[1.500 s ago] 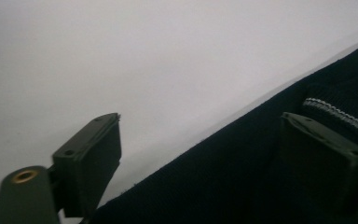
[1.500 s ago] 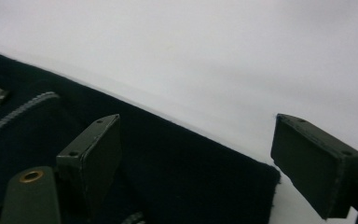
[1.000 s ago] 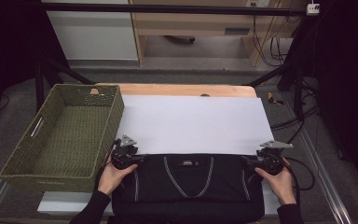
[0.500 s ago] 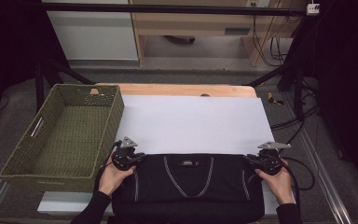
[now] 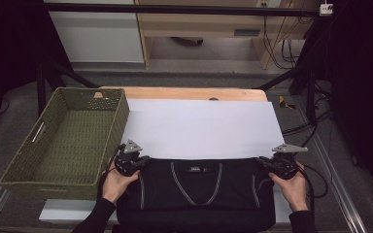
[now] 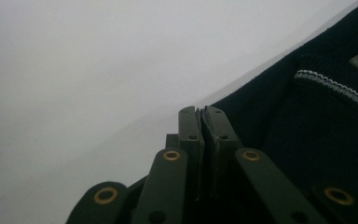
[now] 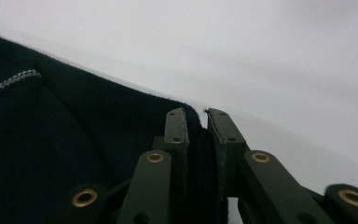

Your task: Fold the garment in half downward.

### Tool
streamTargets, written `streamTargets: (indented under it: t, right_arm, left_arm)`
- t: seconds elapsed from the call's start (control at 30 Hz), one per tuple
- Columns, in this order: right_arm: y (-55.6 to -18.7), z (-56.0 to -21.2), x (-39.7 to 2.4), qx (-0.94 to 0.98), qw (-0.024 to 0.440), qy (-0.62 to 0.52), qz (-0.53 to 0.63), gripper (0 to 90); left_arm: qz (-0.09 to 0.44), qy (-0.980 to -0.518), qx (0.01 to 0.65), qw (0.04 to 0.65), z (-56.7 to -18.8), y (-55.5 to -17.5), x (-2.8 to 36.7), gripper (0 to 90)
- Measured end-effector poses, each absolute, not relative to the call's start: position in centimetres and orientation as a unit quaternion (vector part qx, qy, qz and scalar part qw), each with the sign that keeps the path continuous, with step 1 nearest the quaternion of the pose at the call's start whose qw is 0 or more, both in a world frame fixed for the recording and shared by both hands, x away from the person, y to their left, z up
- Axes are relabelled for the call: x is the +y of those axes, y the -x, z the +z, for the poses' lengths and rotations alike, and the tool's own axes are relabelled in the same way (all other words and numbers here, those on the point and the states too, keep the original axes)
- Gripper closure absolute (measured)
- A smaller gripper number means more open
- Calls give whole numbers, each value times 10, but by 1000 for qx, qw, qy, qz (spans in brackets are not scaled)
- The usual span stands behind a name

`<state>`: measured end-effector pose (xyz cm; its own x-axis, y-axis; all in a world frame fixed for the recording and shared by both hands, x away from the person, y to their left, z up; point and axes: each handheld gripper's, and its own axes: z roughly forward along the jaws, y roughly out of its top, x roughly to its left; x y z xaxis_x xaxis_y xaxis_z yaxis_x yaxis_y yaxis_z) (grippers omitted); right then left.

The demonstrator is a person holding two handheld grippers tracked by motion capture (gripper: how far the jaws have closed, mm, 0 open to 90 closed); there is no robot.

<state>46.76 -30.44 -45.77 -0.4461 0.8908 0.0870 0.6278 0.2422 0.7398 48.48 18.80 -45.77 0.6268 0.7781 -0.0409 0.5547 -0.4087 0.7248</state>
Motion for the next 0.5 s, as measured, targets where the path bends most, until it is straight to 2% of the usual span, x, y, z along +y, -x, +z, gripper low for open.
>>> streamTargets:
  t: [0.5]
  right_arm:
    - [-491,-441,-300,760,204,-492,371,806]
  left_arm:
    - [189,-821,406,355,-432,-509,179,866]
